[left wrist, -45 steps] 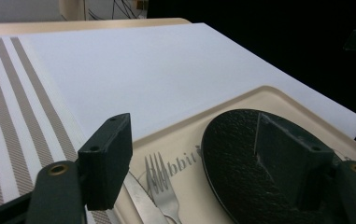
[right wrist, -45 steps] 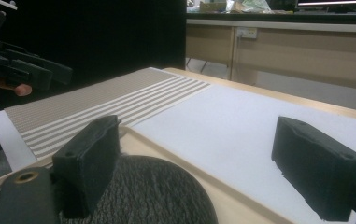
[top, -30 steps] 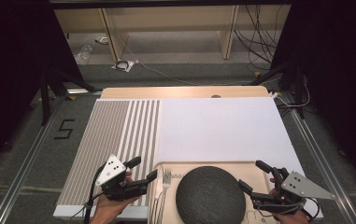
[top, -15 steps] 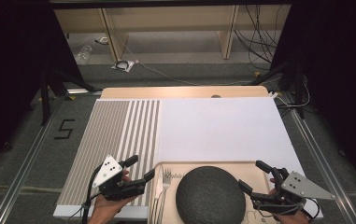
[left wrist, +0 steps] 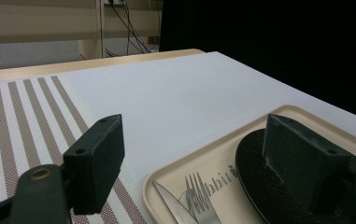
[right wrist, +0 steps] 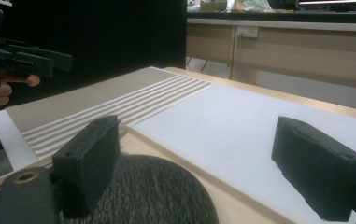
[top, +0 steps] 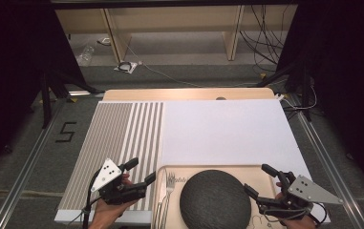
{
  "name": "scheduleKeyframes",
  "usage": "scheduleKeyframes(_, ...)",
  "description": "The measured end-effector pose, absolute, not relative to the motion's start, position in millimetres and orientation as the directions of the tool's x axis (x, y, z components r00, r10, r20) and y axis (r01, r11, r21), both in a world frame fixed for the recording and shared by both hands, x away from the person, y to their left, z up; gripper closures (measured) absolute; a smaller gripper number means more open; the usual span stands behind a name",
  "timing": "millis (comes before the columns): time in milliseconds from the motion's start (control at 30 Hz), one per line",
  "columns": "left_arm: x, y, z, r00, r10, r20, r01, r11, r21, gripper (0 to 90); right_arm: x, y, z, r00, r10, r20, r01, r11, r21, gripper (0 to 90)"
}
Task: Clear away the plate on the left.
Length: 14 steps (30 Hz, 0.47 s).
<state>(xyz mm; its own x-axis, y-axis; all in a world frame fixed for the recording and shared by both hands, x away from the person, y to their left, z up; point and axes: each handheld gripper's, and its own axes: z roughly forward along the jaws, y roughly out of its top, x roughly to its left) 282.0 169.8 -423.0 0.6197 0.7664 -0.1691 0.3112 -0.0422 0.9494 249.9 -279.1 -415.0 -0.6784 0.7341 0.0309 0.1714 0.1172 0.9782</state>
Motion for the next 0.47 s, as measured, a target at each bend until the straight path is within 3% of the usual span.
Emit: scheduleKeyframes(467, 282.8, 172.1, -422.6, 0.615, 0.768, -0.178, 0.311, -0.028, 0.950, 19.9, 249.9, -279.3, -415.0, -0.679, 0.734, 0.031, 0.171, 0.117, 0.978, 16.3)
